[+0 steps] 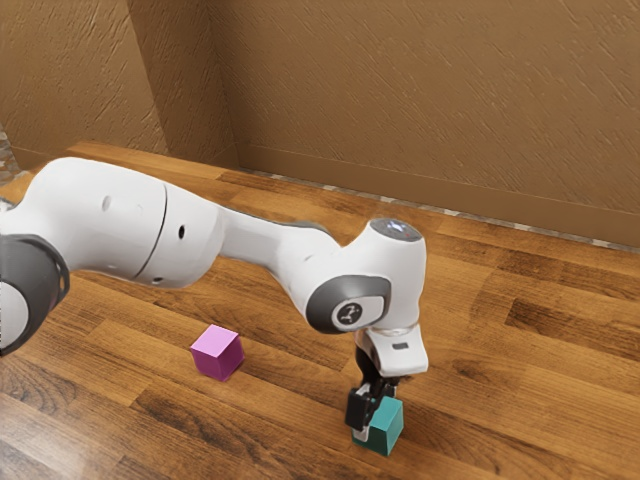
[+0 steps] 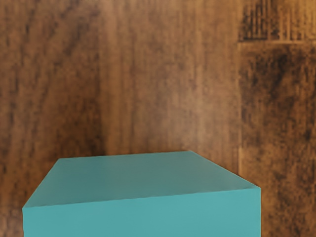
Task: Pick up the blue block with one arm, and put the blue block on the pink block with one arm
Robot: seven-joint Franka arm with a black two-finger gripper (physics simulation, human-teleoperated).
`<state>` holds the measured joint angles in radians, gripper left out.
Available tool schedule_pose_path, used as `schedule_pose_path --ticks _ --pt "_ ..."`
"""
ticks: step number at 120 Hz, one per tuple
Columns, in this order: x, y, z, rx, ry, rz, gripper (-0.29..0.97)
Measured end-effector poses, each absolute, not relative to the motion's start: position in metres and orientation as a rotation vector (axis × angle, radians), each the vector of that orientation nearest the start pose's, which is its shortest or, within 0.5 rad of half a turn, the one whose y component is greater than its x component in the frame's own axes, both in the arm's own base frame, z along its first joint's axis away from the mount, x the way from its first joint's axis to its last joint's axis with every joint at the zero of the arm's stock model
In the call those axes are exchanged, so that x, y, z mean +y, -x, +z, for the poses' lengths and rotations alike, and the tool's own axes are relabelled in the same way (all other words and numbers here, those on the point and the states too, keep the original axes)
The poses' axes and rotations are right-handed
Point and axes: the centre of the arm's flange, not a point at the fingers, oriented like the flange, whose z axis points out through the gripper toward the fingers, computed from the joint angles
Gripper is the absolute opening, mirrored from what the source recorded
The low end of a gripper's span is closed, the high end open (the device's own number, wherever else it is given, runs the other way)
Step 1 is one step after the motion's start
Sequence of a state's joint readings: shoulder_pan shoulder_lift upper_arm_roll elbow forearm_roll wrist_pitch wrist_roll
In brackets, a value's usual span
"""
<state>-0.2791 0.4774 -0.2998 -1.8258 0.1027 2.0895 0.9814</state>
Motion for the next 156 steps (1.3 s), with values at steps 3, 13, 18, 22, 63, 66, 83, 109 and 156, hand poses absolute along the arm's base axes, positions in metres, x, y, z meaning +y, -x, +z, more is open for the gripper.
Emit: schedule_pose_path --ticks 3,13,18,22,63,66,83,109,156 --pt "-0.328 -0.531 0.266 2.312 2.244 0.281 0.68" --pt "-0.328 -0.532 0.259 2.314 2.248 0.273 0.68" --pt "-0.329 -0.533 0.257 2.314 2.249 0.267 0.68" --pt "-0.329 -0.533 0.256 2.314 2.250 0.264 0.66" --pt "-0.330 -0.526 0.345 2.279 2.182 0.086 0.31" --pt "-0.327 -0.523 0.357 2.272 2.175 0.074 0.31" --pt "-0.287 -0.509 0.425 2.189 2.166 0.018 0.31" --pt "-0.201 -0.525 0.449 2.092 2.254 0.095 0.31" --pt "-0.015 -0.521 0.438 1.944 2.417 0.195 0.31"
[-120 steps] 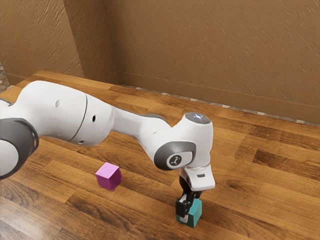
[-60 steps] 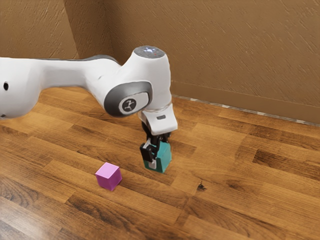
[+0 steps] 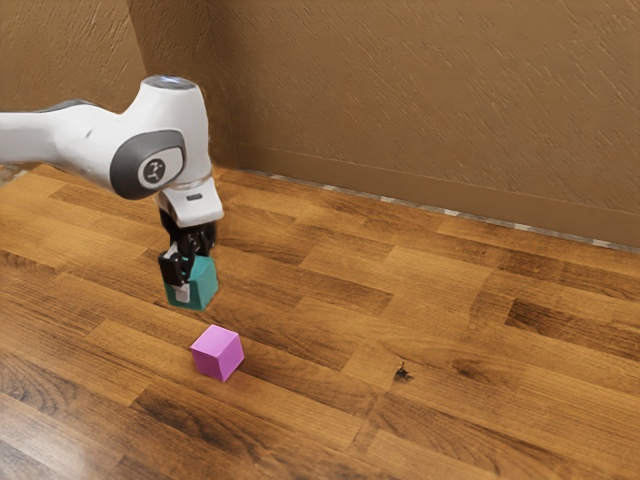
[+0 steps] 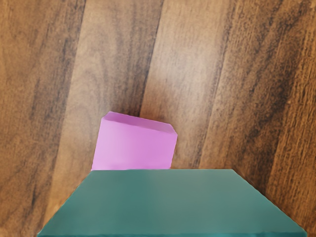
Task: Pick up the blue block with one arm, and put the blue block on the pink block with one arm
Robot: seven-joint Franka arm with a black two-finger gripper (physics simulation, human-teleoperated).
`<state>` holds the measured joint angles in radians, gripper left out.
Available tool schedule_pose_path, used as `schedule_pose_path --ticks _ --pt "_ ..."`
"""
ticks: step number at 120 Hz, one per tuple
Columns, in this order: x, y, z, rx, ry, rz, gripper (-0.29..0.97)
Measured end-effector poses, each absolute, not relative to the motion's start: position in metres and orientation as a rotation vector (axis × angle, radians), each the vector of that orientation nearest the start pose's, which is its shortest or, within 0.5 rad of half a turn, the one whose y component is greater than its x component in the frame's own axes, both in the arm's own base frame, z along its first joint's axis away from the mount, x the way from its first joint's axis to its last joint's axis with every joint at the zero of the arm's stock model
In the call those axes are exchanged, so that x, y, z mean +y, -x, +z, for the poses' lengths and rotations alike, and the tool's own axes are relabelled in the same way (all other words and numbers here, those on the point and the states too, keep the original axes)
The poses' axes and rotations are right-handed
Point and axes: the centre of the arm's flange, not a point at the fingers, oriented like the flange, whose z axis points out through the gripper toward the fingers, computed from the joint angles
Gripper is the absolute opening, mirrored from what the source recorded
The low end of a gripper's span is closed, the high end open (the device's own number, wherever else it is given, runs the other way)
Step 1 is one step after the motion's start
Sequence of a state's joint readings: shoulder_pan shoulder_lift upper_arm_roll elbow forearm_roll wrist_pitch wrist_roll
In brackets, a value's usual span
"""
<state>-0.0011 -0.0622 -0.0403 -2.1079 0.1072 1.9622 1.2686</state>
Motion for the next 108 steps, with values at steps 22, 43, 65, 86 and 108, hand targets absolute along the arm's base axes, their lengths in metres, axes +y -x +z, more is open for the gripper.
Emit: schedule_pose_path --ticks 22,43,65,86,108 --pt "-0.052 -0.514 0.418 2.102 2.271 0.171 0.31" --pt "-0.066 -0.519 0.395 2.188 2.196 0.170 0.31" --pt "-0.058 -0.513 0.379 2.221 2.174 0.174 0.31" --pt "-0.048 -0.519 0.360 2.250 2.155 0.174 0.31" --pt "-0.024 -0.533 0.357 2.235 2.156 0.135 0.31"
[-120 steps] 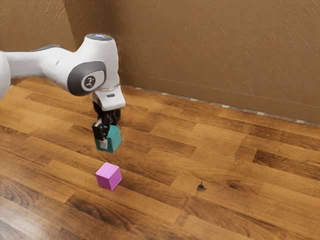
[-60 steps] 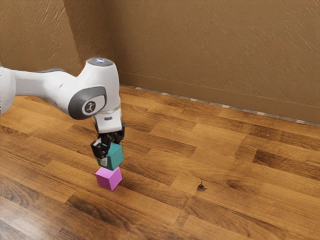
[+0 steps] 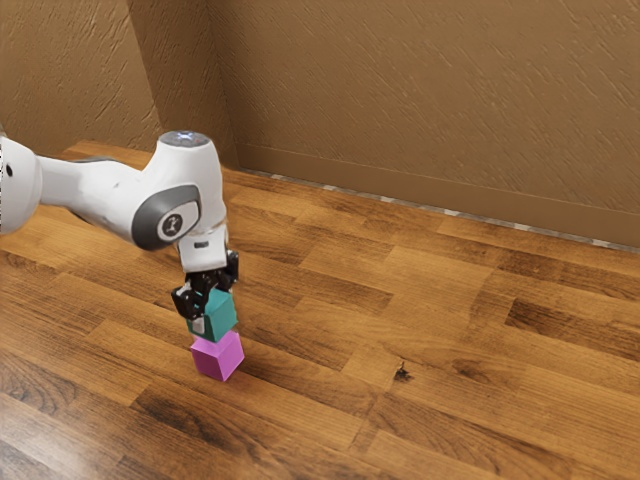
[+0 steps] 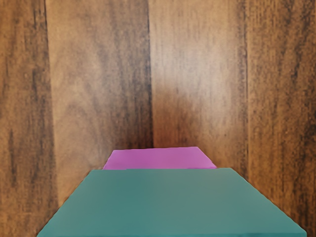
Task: Pick up the blue block with one arm, and put the blue block on the pink block with one arm
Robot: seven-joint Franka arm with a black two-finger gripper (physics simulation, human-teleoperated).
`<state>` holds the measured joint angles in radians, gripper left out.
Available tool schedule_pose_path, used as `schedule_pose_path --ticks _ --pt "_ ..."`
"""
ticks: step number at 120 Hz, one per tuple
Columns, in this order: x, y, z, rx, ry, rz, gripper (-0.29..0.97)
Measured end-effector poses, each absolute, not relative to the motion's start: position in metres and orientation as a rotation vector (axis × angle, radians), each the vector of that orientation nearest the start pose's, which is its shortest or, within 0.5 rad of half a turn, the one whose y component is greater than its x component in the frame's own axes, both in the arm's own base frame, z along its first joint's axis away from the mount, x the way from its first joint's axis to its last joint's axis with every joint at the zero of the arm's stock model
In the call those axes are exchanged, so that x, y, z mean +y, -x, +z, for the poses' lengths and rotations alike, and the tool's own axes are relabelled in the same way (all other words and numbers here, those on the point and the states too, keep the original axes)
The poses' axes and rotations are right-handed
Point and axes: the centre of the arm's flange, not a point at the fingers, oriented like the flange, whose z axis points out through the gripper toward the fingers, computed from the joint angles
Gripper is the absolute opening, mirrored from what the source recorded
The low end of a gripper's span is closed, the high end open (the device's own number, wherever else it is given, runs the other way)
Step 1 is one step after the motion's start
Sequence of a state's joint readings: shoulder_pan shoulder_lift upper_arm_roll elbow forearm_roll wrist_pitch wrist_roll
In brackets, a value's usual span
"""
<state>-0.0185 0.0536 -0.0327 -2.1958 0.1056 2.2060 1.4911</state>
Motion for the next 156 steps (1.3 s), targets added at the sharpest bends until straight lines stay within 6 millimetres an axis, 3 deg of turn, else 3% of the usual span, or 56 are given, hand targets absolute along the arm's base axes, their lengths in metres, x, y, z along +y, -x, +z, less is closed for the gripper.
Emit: schedule_pose_path --ticks 18,61,88,103,133,145,156 --pt "-0.001 -0.540 0.348 2.226 2.173 0.133 0.31" --pt "-0.002 -0.532 0.332 2.299 2.126 0.158 0.31" --pt "-0.009 -0.531 0.344 2.319 2.085 0.127 0.31" --pt "-0.013 -0.530 0.342 2.338 2.074 0.131 0.31" --pt "-0.010 -0.528 0.339 2.352 2.075 0.146 0.56" --pt "-0.010 -0.528 0.349 2.348 2.064 0.130 0.60" --pt "-0.011 -0.522 0.386 2.319 2.040 0.078 0.63"
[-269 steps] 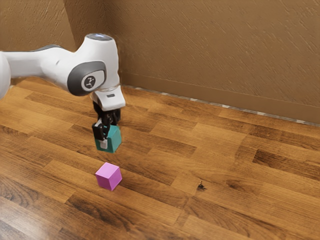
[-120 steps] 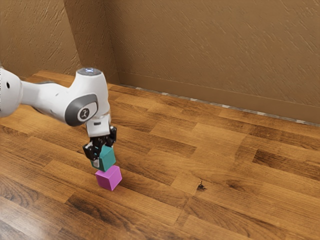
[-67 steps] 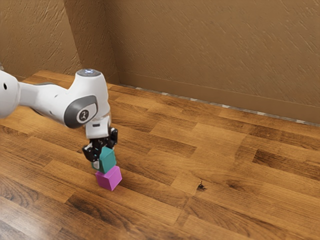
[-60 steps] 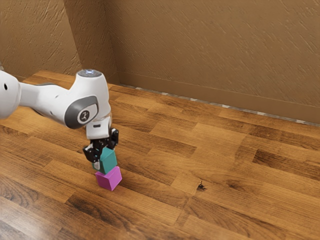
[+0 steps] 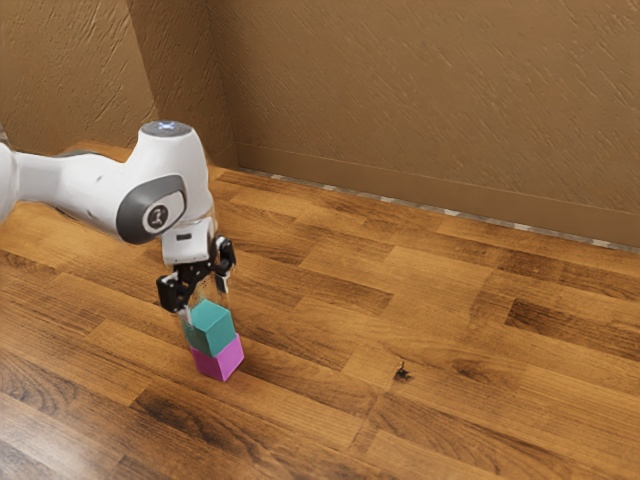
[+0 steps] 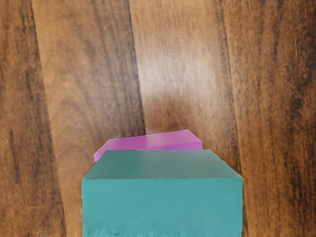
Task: Pick up the blue block with one arm, and put the blue block on the pink block with one arm
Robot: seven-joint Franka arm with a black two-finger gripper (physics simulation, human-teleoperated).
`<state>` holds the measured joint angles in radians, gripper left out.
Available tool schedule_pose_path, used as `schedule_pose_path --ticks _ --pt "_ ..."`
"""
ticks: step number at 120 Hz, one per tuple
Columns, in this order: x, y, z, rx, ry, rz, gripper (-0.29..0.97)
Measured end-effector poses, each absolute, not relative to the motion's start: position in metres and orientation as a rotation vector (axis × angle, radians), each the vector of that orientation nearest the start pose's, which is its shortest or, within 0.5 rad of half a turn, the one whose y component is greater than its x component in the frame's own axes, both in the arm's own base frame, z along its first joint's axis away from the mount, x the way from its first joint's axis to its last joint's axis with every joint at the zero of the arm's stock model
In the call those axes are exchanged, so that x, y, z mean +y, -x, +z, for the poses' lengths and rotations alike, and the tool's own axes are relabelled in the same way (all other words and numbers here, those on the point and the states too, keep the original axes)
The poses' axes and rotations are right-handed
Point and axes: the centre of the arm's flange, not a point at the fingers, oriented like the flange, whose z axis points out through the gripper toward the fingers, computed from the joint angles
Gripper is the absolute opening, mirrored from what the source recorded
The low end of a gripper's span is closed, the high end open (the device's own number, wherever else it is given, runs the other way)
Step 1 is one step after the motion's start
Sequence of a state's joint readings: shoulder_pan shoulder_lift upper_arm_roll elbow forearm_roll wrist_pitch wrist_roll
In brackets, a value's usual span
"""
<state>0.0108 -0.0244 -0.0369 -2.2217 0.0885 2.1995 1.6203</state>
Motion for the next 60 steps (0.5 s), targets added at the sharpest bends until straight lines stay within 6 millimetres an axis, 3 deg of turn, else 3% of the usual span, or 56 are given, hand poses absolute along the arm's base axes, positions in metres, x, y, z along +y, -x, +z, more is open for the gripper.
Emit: schedule_pose_path --ticks 9,16,30,38,45,51,60 --pt "-0.015 -0.510 0.436 2.285 2.017 0.007 0.64" --pt "-0.027 -0.496 0.487 2.264 1.983 -0.073 0.65" --pt "-0.046 -0.496 0.644 2.144 1.969 -0.199 0.66" --pt "-0.048 -0.505 0.709 2.068 2.020 -0.182 0.67" --pt "-0.026 -0.507 0.729 1.971 2.155 -0.139 0.67" --pt "-0.009 -0.506 0.729 1.899 2.269 -0.079 0.67" --pt "-0.006 -0.501 0.726 1.831 2.377 -0.006 0.68"
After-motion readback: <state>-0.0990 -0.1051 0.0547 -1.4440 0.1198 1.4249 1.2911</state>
